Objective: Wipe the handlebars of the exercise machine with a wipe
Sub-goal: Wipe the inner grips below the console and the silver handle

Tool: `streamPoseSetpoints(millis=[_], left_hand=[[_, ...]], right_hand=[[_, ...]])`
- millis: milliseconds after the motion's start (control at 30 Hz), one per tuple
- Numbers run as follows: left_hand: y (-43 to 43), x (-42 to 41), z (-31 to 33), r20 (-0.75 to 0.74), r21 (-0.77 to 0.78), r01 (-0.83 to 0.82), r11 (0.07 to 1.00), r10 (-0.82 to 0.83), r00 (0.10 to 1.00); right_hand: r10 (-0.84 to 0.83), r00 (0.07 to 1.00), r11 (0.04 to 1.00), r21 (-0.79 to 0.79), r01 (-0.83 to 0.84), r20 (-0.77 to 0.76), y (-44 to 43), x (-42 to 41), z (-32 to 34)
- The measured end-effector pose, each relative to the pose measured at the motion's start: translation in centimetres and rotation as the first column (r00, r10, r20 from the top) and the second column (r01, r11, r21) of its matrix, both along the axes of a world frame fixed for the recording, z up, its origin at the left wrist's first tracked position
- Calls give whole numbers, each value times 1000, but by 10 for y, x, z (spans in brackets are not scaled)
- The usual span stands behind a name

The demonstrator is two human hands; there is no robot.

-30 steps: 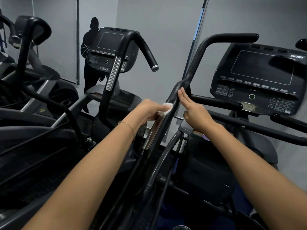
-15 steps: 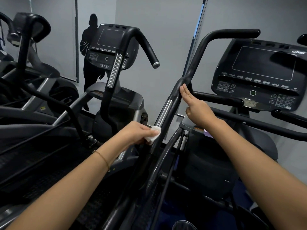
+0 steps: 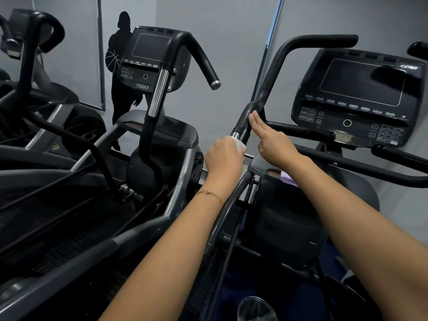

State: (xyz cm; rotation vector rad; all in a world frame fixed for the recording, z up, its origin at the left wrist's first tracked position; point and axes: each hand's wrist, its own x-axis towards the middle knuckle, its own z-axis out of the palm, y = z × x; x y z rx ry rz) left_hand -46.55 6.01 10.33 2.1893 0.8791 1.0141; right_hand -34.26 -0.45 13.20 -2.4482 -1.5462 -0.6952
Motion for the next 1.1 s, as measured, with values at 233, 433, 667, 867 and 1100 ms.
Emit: streamPoseSetpoints(millis=[233,433,667,867,1100], left_hand=[[-1,8,10,1,73,-51,996,51,999],[22,13,20,150,-136,113,984,-92,984],[61,-12,-11,267,-497,467,731,-383,884],[61,-5,7,392,-552,564,614,-405,826],[66,-43,-39,274,-590,589,553,-549,790]], right_hand=[[26,999,999,21,-27,39,-2,1,7],[72,997,994,88,-72,-2,2,-3,3],[45,996,998,45,-42,-73,2,0,5],[0,994,1000,28,3,-108,0,-6,5],[-4,987,999,44,12,-163,1,-10,3]])
